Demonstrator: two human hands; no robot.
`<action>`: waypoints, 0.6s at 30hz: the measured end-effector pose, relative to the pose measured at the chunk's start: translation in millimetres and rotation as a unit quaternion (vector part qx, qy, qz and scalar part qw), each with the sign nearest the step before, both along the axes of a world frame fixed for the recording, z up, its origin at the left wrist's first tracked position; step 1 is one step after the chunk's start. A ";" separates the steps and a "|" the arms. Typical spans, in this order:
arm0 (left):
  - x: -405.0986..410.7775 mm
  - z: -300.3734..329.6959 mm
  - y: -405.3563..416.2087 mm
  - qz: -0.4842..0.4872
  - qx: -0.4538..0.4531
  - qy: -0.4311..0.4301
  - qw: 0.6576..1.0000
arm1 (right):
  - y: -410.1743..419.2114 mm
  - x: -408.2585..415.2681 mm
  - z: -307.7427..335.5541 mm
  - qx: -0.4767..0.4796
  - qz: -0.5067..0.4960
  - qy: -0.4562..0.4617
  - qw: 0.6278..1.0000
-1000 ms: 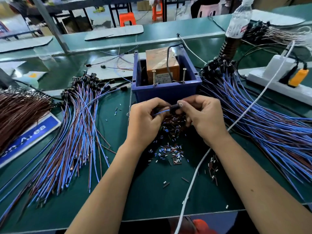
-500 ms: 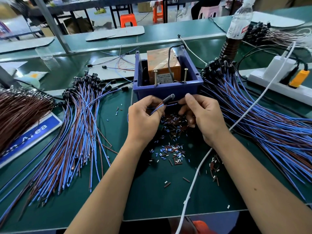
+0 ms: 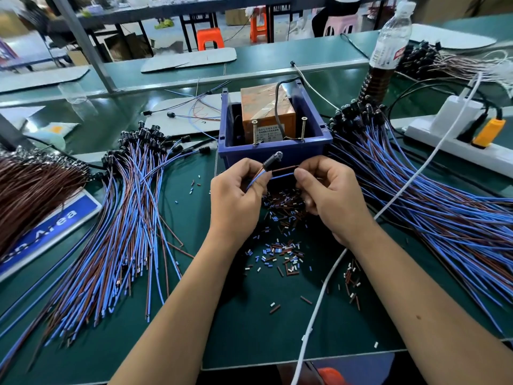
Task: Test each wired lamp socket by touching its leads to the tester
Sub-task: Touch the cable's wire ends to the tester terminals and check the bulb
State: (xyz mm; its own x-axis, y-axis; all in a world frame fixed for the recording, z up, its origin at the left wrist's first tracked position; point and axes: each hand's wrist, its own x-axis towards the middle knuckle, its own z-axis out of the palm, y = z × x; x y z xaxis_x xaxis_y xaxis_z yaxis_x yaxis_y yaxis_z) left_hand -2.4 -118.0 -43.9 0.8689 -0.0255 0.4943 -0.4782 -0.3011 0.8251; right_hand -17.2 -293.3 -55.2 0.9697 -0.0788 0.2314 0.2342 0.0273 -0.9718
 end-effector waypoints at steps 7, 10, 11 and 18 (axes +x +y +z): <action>-7.7 3.3 -3.5 0.019 -0.026 -0.060 0.998 | 3.5 -3.1 5.6 0.059 0.041 -0.024 0.997; -8.7 7.4 0.9 0.045 -0.066 -0.082 0.993 | -5.3 -3.7 12.6 0.128 0.031 -0.032 0.991; -9.3 8.0 1.9 0.049 -0.083 -0.087 0.992 | -8.3 -4.0 13.8 0.128 0.024 -0.035 0.991; -18.8 2.9 -27.2 0.066 -0.116 -0.073 0.988 | 28.6 -11.2 15.4 0.158 0.066 -0.049 0.984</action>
